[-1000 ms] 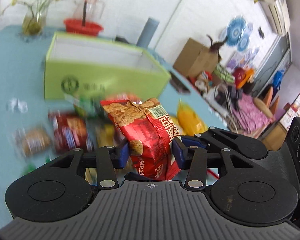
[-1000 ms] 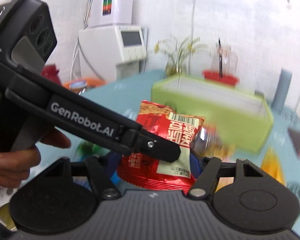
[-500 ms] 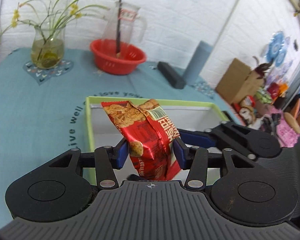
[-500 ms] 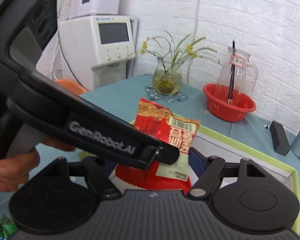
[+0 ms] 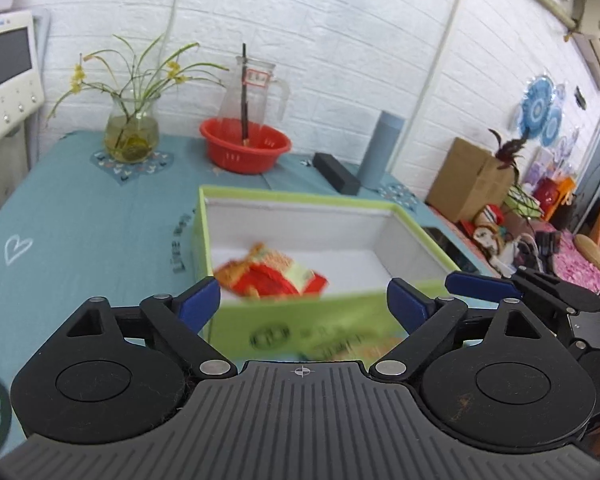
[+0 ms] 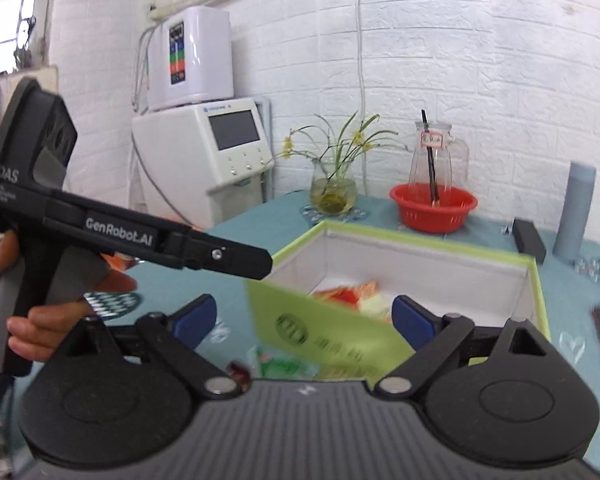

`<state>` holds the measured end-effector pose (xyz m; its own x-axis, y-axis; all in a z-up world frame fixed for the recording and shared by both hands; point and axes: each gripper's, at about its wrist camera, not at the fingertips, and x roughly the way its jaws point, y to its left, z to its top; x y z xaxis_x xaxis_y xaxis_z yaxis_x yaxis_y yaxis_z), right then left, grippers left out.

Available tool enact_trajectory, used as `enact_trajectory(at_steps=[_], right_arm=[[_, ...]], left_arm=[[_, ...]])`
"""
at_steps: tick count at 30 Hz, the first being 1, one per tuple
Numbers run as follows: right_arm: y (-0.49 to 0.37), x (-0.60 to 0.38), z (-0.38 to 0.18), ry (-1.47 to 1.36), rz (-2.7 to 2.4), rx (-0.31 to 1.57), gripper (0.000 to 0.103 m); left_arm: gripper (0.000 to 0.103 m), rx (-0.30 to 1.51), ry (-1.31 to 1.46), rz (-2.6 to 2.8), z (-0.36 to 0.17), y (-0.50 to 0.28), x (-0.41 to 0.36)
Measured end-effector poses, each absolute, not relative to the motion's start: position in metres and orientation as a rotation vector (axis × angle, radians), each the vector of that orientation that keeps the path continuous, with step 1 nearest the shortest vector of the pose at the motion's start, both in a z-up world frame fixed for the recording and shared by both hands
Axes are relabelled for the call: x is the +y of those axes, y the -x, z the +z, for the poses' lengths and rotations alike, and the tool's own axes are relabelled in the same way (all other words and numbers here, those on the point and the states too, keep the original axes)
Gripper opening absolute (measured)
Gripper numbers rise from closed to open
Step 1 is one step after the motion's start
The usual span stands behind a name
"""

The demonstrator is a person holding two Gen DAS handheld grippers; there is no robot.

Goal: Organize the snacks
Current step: 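Carry the red chip bag into the green box and open the left tool, then lower the left tool onto the blue cookie packet and close on it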

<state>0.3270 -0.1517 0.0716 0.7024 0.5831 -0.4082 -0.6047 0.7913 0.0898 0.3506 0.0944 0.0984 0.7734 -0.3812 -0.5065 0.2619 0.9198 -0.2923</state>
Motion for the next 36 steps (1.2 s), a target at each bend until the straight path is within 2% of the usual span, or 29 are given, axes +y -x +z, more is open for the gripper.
enact_trajectory(at_steps=[8,14,20,26,31,36], right_arm=[[-0.214,-0.145,0.021,0.038,0.773,0.574,0.093],[-0.199,-0.115,-0.007,0.132,0.833,0.631,0.093],[-0.204,-0.087,-0.024,0.222,0.856,0.663,0.093],[-0.176,-0.074,-0.020,0.278,0.971,0.664,0.094],[-0.150,-0.064,-0.018,0.345,1.008,0.668,0.093],[-0.154,-0.077,-0.010,0.372,0.883,0.644,0.093]], left_arm=[[0.080,0.642,0.235,-0.261,0.059,-0.227,0.094],[0.079,0.783,0.375,-0.201,0.019,-0.178,0.114],[0.075,0.819,0.503,-0.256,0.000,-0.184,0.125],[0.077,0.818,0.373,-0.295,0.003,-0.208,0.114],[0.074,0.813,0.224,-0.326,0.003,-0.225,0.097],[0.078,0.734,0.275,-0.251,0.018,-0.200,0.120]])
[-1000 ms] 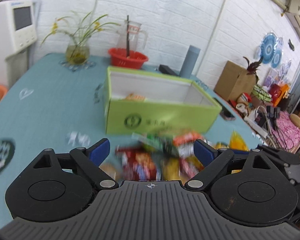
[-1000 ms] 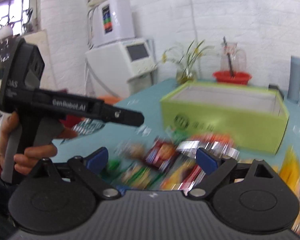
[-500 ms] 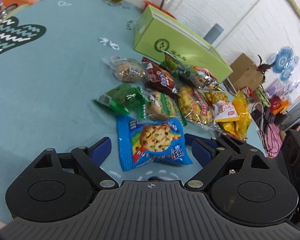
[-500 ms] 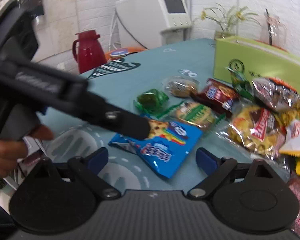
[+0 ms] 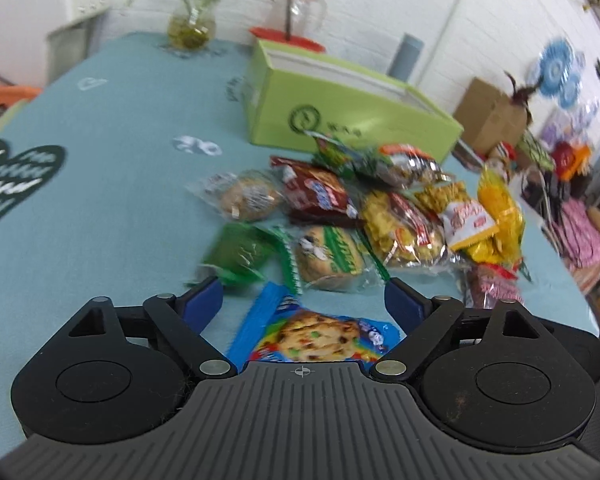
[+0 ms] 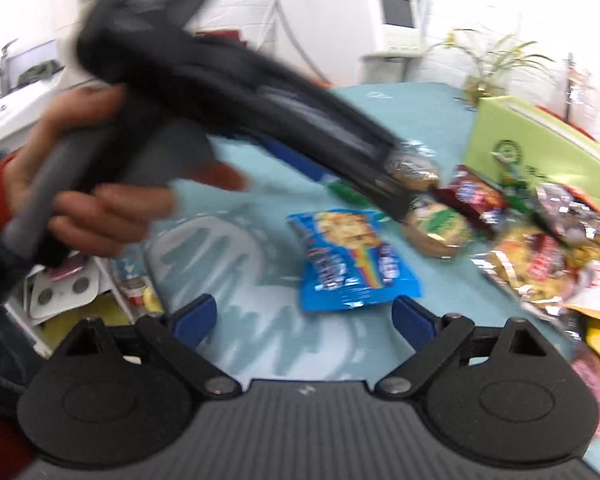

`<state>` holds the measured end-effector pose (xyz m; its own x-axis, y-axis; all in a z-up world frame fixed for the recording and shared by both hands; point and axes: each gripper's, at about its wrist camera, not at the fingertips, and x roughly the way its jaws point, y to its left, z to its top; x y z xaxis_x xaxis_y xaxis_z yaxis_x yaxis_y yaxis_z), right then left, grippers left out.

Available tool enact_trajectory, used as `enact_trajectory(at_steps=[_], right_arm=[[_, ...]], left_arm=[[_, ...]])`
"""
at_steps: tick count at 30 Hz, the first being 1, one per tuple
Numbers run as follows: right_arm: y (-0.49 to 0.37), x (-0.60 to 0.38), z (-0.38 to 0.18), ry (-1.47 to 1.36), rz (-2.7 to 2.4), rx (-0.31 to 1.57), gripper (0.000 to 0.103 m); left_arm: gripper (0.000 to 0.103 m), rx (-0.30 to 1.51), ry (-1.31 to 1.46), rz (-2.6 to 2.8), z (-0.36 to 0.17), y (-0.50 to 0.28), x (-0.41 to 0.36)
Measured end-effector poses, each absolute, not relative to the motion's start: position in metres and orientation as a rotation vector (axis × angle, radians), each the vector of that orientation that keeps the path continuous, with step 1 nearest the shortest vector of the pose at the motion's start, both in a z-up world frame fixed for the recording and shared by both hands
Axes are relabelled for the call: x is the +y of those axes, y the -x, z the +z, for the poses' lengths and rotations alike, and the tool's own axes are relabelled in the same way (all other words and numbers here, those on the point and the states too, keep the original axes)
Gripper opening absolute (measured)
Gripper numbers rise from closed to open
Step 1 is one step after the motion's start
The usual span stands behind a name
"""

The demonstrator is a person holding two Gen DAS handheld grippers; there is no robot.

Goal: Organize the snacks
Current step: 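Lower the left tool onto the blue cookie packet and close on it, then carry the blue cookie packet into the green box and release it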

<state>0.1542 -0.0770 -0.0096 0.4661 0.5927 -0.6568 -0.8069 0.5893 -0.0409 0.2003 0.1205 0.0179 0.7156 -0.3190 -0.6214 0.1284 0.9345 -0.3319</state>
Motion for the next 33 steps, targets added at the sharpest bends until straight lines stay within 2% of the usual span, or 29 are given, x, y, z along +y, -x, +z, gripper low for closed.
enact_trajectory(at_steps=[8,22,25,26,28,29,31,33], right_arm=[[-0.181,-0.059,-0.006,0.402,0.868,0.600,0.093],[-0.187,-0.063,-0.015,0.339,0.859,0.667,0.093],[-0.189,-0.058,-0.019,0.342,0.890,0.667,0.090],[-0.188,-0.058,-0.019,0.335,0.898,0.660,0.082],[-0.188,-0.060,-0.018,0.321,0.905,0.649,0.066],[-0.190,-0.061,-0.017,0.315,0.897,0.658,0.065],[-0.190,-0.064,-0.016,0.307,0.881,0.663,0.064],[-0.190,-0.069,-0.012,0.284,0.863,0.657,0.064]], left_arm=[[0.075,0.780,0.499,-0.259,0.007,-0.180,0.145],[0.075,0.813,0.487,-0.246,0.004,-0.175,0.142],[0.072,0.835,0.504,-0.285,0.000,-0.170,0.135],[0.068,0.834,0.496,-0.296,-0.002,-0.170,0.131],[0.042,0.828,0.444,-0.300,-0.002,-0.169,0.121],[0.020,0.841,0.421,-0.308,-0.002,-0.171,0.116],[0.018,0.847,0.412,-0.319,-0.001,-0.174,0.111],[0.008,0.845,0.422,-0.338,0.005,-0.177,0.111]])
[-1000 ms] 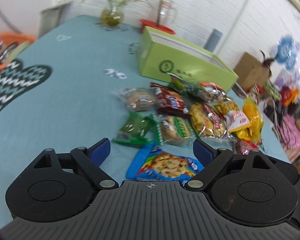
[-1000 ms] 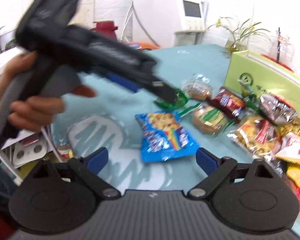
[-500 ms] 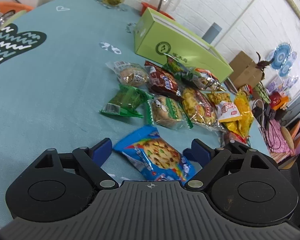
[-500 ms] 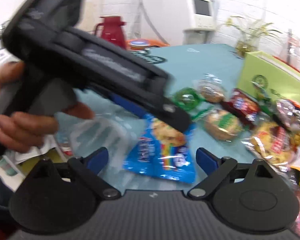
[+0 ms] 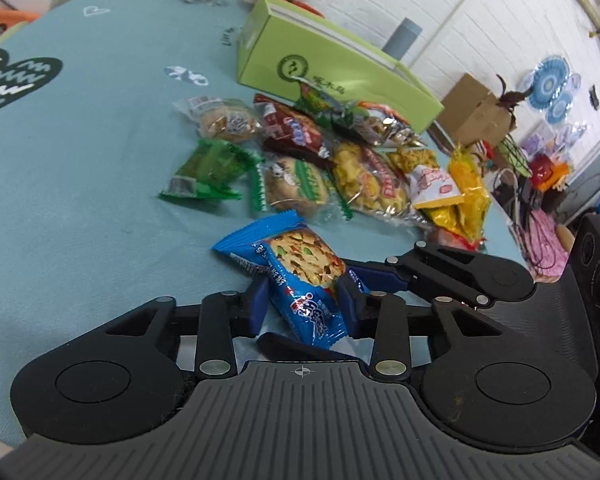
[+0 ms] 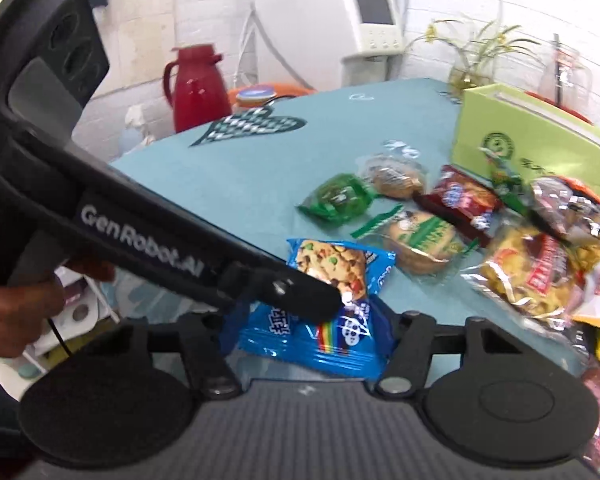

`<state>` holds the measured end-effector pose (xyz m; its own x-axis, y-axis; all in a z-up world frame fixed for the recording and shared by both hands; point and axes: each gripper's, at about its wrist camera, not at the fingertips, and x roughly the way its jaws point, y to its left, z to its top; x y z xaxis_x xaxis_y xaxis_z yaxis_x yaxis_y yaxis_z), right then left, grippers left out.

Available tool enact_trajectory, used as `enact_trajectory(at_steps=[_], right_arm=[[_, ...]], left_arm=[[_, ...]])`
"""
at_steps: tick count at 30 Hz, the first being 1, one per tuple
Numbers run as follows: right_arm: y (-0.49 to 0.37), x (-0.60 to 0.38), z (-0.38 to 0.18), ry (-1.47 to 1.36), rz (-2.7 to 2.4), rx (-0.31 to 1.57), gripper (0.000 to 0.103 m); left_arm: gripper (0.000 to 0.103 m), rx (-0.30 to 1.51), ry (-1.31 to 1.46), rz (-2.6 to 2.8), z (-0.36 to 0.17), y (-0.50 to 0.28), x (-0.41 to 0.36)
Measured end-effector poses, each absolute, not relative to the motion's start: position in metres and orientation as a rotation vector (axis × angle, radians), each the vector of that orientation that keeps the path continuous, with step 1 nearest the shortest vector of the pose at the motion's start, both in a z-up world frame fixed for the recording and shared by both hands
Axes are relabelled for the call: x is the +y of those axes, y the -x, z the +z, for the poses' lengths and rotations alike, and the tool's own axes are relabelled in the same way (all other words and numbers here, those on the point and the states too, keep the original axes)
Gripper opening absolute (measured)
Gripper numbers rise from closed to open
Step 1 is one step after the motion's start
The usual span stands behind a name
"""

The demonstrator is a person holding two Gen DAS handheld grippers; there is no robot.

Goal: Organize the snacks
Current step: 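Carry the blue cookie packet into the green box and release it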

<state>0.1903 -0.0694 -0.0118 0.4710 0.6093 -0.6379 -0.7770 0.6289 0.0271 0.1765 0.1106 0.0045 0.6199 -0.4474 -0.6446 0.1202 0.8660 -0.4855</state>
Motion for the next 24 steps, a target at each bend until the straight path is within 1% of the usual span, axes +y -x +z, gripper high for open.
enact_trajectory(at_steps=[4,7,10,13,18,22,24], right_arm=[[-0.195,-0.078,0.013,0.233,0.833,0.587,0.064],[-0.216,-0.082,0.032,0.222,0.804,0.528,0.064],[-0.245,-0.082,0.052,0.275,0.754,0.446,0.064],[-0.295,-0.085,0.068,0.323,0.681,0.405,0.064],[-0.391,-0.102,0.080,0.334,0.605,0.442,0.065],[-0.455,-0.118,0.074,0.337,0.565,0.518,0.065],[-0.476,-0.126,0.062,0.319,0.572,0.568,0.070]], left_arm=[[0.006,0.782,0.439,-0.396,0.031,-0.184,0.112],[0.006,0.721,0.411,-0.416,0.055,-0.203,0.107],[0.006,0.654,0.362,-0.430,0.082,-0.242,0.096],[0.007,0.624,0.328,-0.448,0.104,-0.299,0.083],[0.007,0.644,0.269,-0.467,0.119,-0.400,0.054],[0.008,0.697,0.228,-0.464,0.109,-0.471,0.025],[0.010,0.730,0.208,-0.465,0.096,-0.496,0.015]])
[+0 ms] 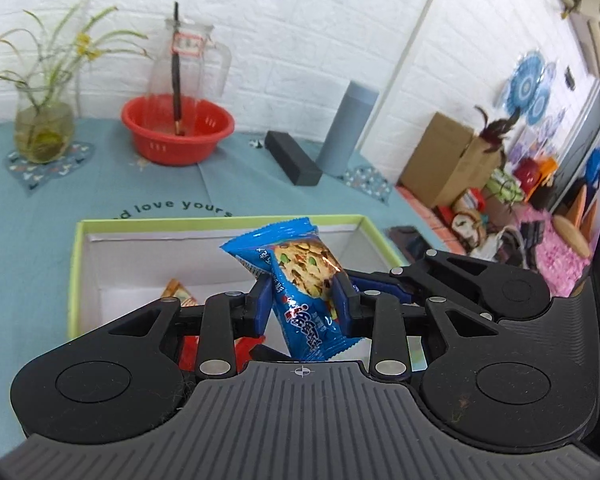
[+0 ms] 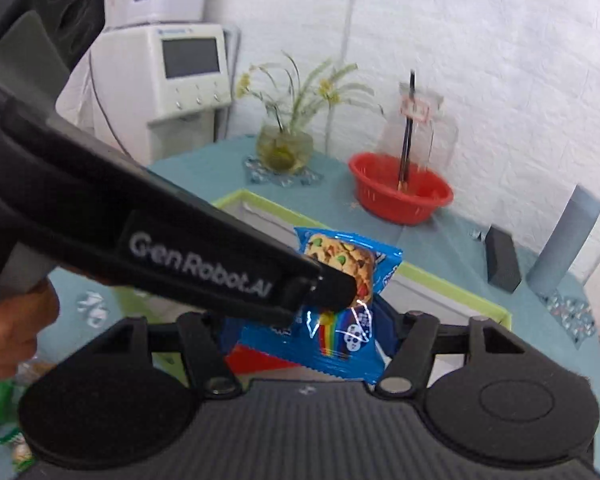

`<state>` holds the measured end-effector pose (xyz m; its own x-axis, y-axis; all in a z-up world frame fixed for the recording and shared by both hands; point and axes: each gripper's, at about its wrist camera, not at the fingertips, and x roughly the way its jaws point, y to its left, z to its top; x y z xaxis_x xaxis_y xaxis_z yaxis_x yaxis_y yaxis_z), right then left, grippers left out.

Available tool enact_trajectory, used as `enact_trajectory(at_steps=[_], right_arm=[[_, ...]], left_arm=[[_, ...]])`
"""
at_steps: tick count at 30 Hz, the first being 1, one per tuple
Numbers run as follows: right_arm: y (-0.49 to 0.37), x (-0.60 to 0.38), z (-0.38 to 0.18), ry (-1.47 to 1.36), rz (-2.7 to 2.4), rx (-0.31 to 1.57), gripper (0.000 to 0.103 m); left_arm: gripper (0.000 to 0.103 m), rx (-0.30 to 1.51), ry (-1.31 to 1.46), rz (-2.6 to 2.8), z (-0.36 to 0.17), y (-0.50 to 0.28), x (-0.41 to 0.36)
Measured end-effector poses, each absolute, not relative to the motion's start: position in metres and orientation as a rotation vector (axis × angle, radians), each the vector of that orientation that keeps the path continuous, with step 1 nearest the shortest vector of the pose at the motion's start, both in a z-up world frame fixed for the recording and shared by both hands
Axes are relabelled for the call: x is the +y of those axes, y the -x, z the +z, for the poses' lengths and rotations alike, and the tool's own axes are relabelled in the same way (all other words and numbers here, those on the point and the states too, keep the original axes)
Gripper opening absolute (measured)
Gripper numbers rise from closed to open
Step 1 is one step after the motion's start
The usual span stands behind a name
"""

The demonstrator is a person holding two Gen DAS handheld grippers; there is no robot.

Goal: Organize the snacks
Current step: 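Carry the blue cookie packet into the green box and release it, then close the left tool on the dark red date bag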

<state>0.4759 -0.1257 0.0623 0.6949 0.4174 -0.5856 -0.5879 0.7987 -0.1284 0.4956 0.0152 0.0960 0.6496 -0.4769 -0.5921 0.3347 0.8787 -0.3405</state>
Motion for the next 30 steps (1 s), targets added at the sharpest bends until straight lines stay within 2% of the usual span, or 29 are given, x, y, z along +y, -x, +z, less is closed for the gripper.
enact_trajectory(at_steps=[1,2,3,5,7,9,12,14,17,23,30], right_arm=[[-0.480,-0.131,0.057,0.303,0.581,0.587,0.072],[-0.483,-0.135,0.053,0.290,0.581,0.595,0.078],[-0.484,-0.139,0.051,0.284,0.574,0.593,0.082],[-0.473,-0.147,0.054,0.288,0.549,0.550,0.093],[-0.457,-0.154,0.066,0.283,0.544,0.496,0.093],[-0.434,-0.163,0.080,0.259,0.551,0.448,0.093],[-0.388,-0.175,0.096,0.217,0.576,0.397,0.094],[-0.351,-0.182,0.099,0.197,0.603,0.373,0.103],[-0.293,-0.190,0.091,0.177,0.605,0.372,0.103],[-0.202,-0.210,0.042,0.127,0.541,0.487,0.103],[-0.180,-0.235,-0.011,0.028,0.443,0.654,0.103]], left_arm=[[0.014,0.742,0.199,-0.456,0.089,-0.505,0.011],[0.028,0.745,0.183,-0.444,0.085,-0.511,0.010],[0.047,0.743,0.162,-0.413,0.080,-0.513,0.011],[0.058,0.705,0.145,-0.363,0.079,-0.503,0.019],[0.060,0.661,0.138,-0.357,0.087,-0.483,0.028],[0.068,0.619,0.140,-0.362,0.100,-0.457,0.035],[0.072,0.565,0.138,-0.389,0.118,-0.406,0.039],[0.075,0.533,0.143,-0.428,0.124,-0.369,0.038],[0.077,0.525,0.142,-0.487,0.121,-0.316,0.032],[0.077,0.636,0.179,-0.587,0.075,-0.246,0.010],[0.071,0.829,0.242,-0.658,0.017,-0.235,-0.023]])
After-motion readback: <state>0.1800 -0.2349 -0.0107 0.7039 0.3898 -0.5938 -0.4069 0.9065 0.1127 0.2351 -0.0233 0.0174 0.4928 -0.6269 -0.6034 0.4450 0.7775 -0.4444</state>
